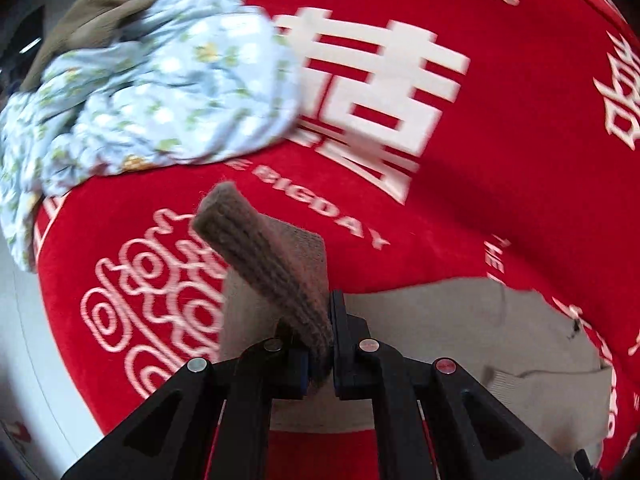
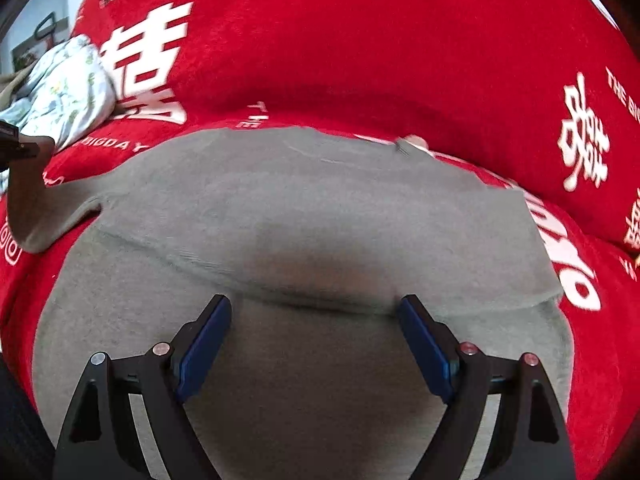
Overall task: Fold small clothes
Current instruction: 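Grasp the other sleeve cuff with the left gripper and lift, then fold the held sleeve across the sweater body toward the right gripper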
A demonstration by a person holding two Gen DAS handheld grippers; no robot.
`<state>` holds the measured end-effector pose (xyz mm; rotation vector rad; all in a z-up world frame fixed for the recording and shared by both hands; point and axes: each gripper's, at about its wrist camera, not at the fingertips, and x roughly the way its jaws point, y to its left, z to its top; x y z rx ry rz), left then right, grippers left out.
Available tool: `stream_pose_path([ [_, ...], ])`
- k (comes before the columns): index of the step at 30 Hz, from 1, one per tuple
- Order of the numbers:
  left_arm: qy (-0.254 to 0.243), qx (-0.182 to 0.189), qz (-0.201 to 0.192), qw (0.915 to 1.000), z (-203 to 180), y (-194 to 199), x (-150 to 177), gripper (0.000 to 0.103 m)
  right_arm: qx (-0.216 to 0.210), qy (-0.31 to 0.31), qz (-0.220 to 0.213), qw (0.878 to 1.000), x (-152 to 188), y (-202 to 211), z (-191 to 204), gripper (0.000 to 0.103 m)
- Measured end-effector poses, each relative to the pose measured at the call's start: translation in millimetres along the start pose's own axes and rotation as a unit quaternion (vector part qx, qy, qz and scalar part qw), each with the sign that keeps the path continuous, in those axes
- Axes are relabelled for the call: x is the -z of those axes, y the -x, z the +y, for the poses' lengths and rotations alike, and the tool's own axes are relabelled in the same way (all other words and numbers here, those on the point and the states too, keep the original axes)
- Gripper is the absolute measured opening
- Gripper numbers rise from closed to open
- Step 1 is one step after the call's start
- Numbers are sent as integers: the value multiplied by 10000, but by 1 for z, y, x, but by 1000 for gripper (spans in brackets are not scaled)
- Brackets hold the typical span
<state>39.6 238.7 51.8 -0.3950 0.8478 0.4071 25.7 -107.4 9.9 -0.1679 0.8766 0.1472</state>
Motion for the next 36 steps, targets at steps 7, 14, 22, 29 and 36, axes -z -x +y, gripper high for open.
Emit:
stream_pose_path([
  [7,-617,78,143,9980,-70,1,15,9,-24,-267,92,9996,7,-4,-22,88],
  [14,-1084,200,125,9938,-119,7,31,9,-53,-380,67,9992,13,-2,-37,88],
  [22,-1281,285,278,9910,-155,3,43,9,-58,-484,36,9988,19,3,-55,88],
  [29,-1556,317,411,9865,-194,0,58,9,-179,-396,-50,9990,25,2,-58,93],
  [36,-1790,361,450,9822,-227,3,70,9,-231,-369,-68,9990,25,-1,-57,96],
])
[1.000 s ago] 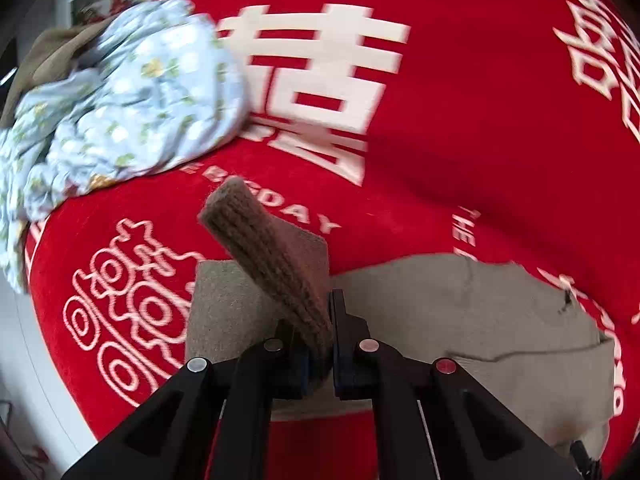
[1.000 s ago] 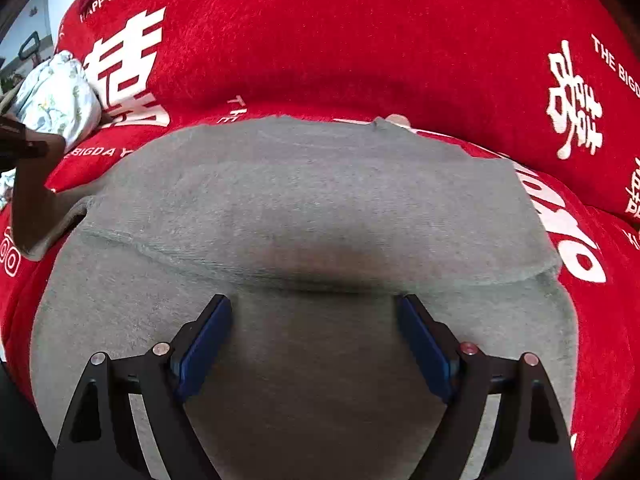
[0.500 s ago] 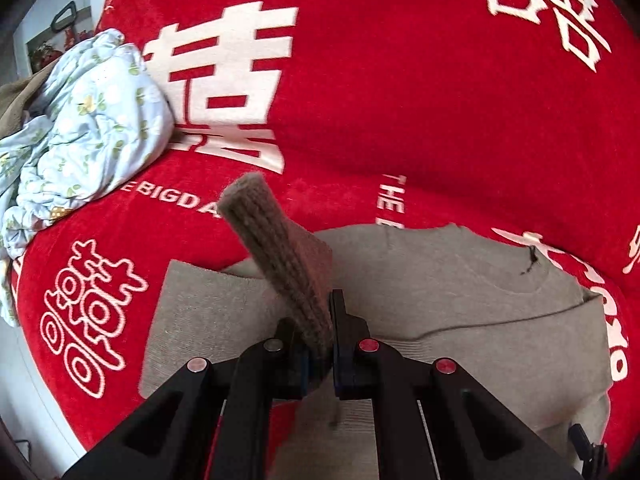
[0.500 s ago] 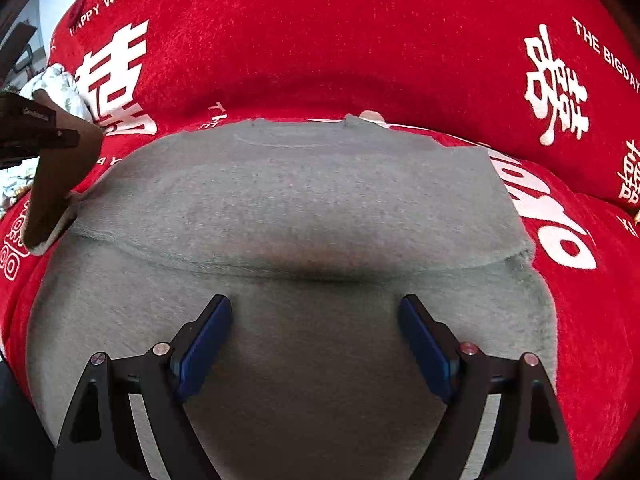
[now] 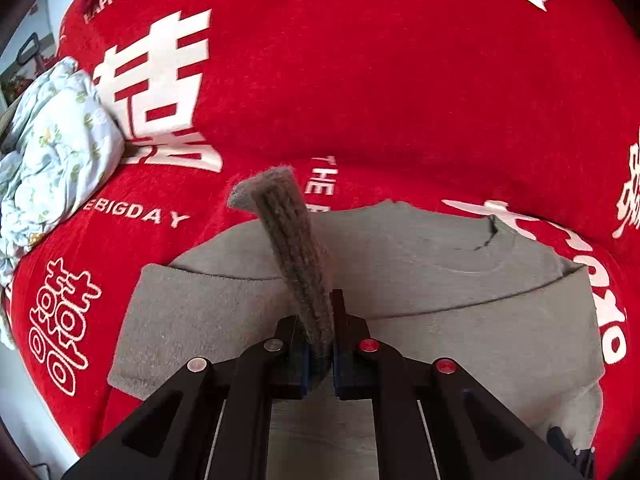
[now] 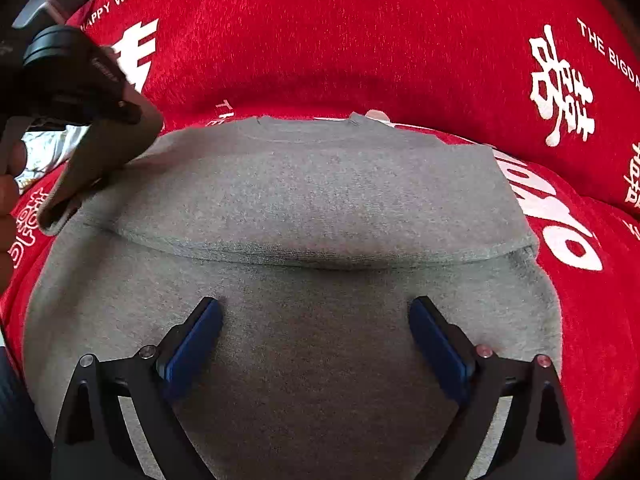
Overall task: Fold small clothes
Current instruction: 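Fold the held sleeve across the sweater body toward the right gripper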
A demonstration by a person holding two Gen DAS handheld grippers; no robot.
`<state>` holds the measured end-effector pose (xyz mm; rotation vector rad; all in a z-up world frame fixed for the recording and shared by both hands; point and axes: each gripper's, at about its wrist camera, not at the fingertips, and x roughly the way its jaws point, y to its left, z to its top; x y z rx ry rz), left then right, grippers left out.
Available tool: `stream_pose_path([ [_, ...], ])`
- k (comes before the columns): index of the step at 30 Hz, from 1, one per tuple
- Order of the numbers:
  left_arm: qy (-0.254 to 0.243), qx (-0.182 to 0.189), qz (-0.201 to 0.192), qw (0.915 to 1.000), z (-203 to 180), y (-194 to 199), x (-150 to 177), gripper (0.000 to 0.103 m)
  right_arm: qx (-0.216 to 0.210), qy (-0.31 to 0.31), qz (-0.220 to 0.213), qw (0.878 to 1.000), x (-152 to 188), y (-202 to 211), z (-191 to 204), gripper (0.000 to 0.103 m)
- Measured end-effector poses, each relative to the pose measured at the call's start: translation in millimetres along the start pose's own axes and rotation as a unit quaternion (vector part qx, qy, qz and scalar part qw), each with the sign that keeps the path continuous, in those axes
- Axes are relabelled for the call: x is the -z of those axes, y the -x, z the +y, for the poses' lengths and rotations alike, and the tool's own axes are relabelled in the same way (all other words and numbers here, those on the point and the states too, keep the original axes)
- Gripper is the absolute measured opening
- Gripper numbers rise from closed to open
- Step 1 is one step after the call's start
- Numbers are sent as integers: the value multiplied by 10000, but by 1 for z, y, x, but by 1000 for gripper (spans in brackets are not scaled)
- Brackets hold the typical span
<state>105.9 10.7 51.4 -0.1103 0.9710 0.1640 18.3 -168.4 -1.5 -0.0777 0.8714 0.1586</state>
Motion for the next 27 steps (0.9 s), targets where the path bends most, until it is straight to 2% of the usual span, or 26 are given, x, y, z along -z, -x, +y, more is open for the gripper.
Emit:
stream_pose_path([
  [11,-462,165,-61,9988,-57,14,0,9,-169,-111,1,9998,3,7,-4,97],
  [19,-639,322,-39,9974,-82,23,5,9,81,-47,20,10000,14,19,-12,97],
  [27,-960,506,-128,9940,-117,41,11,9,83,-233,-41,9997,23,28,-30,97],
])
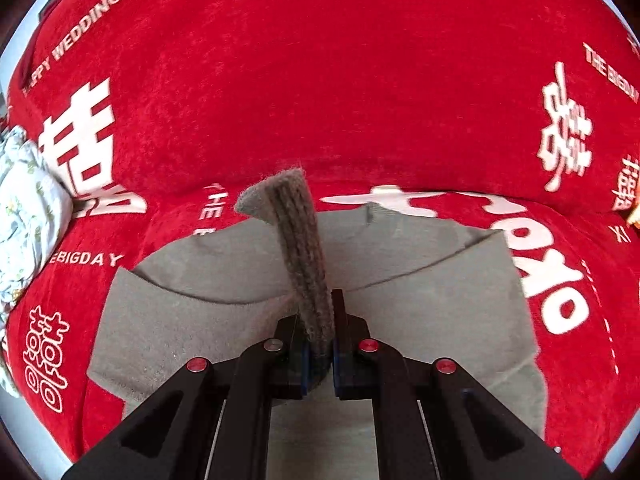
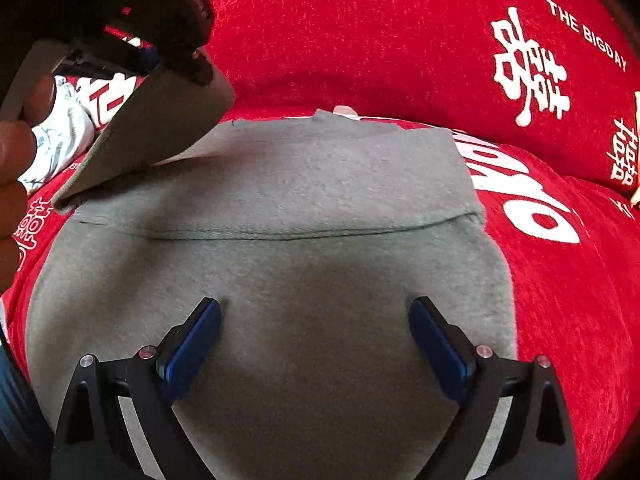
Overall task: Fold small clothes
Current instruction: 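Fold the held sleeve across the sweater body toward the right gripper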
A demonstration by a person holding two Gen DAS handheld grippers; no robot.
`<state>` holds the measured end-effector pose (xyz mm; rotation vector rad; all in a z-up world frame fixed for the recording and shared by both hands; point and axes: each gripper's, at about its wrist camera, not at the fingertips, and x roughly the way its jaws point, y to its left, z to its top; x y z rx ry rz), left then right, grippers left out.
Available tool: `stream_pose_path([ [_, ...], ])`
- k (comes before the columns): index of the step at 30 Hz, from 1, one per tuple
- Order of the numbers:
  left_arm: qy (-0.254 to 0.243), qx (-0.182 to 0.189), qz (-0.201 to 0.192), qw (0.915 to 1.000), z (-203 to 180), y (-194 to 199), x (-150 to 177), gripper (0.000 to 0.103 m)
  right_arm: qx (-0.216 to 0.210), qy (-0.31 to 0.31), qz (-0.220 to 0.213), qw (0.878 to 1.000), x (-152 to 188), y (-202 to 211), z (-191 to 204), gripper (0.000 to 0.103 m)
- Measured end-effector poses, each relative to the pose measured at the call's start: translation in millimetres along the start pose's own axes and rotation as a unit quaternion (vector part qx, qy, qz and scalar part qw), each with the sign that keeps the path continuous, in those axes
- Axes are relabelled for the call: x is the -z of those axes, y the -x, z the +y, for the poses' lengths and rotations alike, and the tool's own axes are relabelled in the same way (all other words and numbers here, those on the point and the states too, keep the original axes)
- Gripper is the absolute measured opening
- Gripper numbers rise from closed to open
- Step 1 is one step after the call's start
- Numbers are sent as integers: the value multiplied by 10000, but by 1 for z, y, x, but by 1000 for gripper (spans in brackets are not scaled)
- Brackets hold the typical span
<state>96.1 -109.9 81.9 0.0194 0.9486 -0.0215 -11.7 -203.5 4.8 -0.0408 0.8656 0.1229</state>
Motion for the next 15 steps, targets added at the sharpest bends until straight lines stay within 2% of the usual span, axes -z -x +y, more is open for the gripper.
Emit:
stream_pose_path([
  [5,-323,-12,-87,9994,-29,7,2,9,56,-20,-34,10000,3,3,-10,97],
  [15,-767,243,-71,9967,-81,14,7,9,77,35,-95,9999,8,9,-20,97],
])
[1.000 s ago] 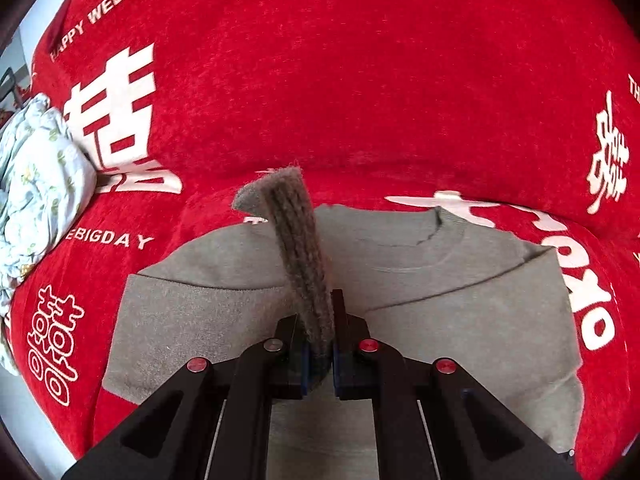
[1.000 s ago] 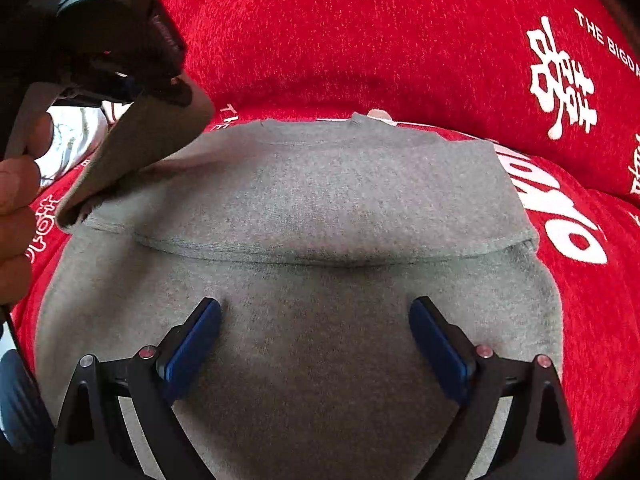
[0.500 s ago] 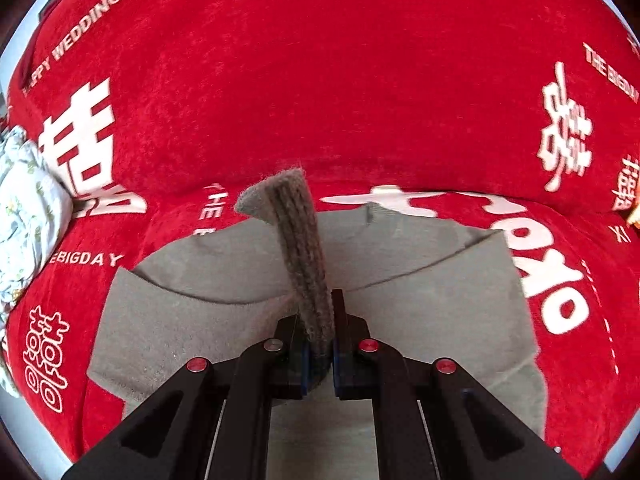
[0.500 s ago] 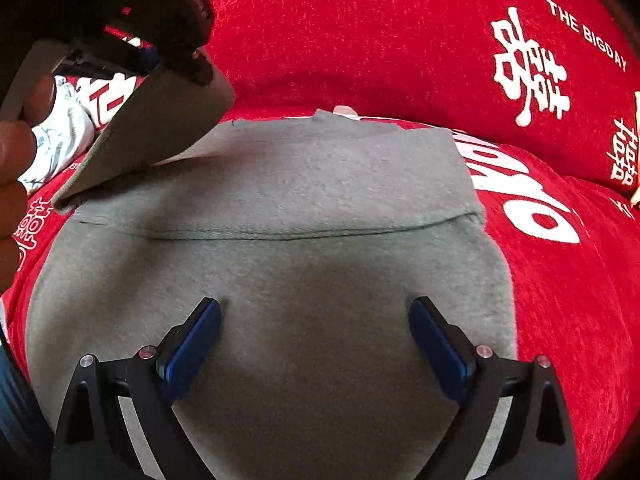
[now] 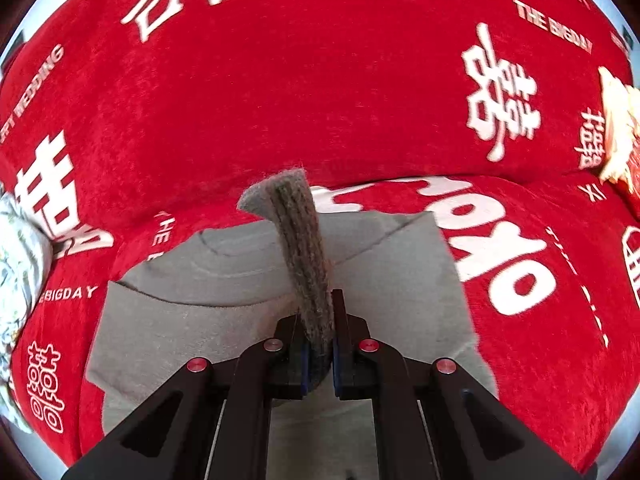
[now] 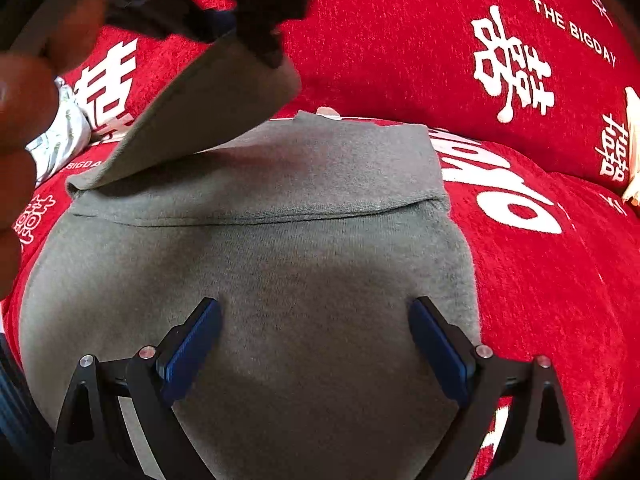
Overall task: Fold small clothes
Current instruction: 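Fold the held sleeve across the sweater body toward the right gripper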
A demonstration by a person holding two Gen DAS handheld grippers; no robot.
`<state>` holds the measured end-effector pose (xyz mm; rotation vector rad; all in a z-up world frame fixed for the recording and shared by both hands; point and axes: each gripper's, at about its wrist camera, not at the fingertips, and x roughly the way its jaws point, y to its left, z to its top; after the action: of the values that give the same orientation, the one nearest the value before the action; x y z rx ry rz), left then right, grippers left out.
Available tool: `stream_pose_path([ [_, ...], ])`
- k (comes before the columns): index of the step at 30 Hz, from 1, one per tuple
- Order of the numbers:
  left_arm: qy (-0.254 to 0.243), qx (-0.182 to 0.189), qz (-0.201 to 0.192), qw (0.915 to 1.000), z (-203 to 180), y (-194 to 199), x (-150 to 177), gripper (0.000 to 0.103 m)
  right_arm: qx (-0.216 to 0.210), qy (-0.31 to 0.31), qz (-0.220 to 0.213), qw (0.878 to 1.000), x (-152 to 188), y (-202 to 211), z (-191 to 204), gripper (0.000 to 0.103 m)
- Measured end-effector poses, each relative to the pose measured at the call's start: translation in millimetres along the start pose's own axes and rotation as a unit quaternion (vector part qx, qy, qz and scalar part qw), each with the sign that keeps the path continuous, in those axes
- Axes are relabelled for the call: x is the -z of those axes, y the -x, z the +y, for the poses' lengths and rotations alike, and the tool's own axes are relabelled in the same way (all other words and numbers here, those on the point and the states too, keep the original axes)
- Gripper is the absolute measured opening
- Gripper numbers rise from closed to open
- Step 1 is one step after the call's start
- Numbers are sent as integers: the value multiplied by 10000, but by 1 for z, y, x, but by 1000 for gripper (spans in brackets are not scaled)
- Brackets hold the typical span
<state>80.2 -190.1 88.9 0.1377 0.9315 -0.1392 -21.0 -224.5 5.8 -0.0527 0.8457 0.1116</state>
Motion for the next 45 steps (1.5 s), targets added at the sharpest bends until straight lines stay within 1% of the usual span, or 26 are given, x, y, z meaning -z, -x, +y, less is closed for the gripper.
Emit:
stream_pose_path([
  [2,-136,33,14,9999,-10,-1,2,9,-16,-25,-19,10000,1,1,-1,97],
  [6,-267,140,112,9995,-18,-6,5,9,-108,-70,-59,9999,2,3,-6,97],
  [8,-277,186,157,9993,-20,-9,7,9,-90,-38,-72,9999,3,4,-7,97],
  [11,-243,427,219,9986,-23,-11,8,9,-59,-41,-94,9999,5,5,-7,97],
  [14,-233,594,274,9976,-28,-15,9,9,-52,-49,-106,9999,7,6,-8,97],
  [18,-282,667,371,9967,-35,-25,12,9,-45,-57,-139,9999,10,7,-12,97],
  [22,-348,844,449,9948,-42,-33,19,9,1,9,-179,9998,14,8,-11,97],
  [30,-290,1416,669,9872,-44,-51,28,9,41,67,-236,9997,18,9,-9,97],
  [34,-173,1629,803,9832,-40,-59,28,9,14,57,-260,9996,20,9,-10,97],
  [37,-216,1766,925,9797,-42,-63,30,11,1,62,-278,9996,21,10,-10,97],
  [38,-248,1830,966,9780,-43,-65,31,27,-9,62,-283,9996,21,10,-10,97],
  [39,-258,1890,1000,9765,-42,-65,31,62,-16,63,-287,9996,22,10,-11,97],
  [40,-234,1887,998,9767,-41,-65,32,81,-24,67,-290,9996,22,11,-11,97],
  [41,-212,1841,924,9783,-40,-63,32,95,-30,77,-288,9996,22,10,-11,97],
  [42,-205,1792,789,9804,-38,-59,32,95,-39,82,-290,9995,22,11,-11,97],
  [43,-206,1817,748,9803,-36,-57,30,95,-85,59,-302,9995,22,12,-12,97],
  [45,-108,1976,783,9771,-27,-53,28,95,-208,-6,-317,9993,23,15,-18,97],
])
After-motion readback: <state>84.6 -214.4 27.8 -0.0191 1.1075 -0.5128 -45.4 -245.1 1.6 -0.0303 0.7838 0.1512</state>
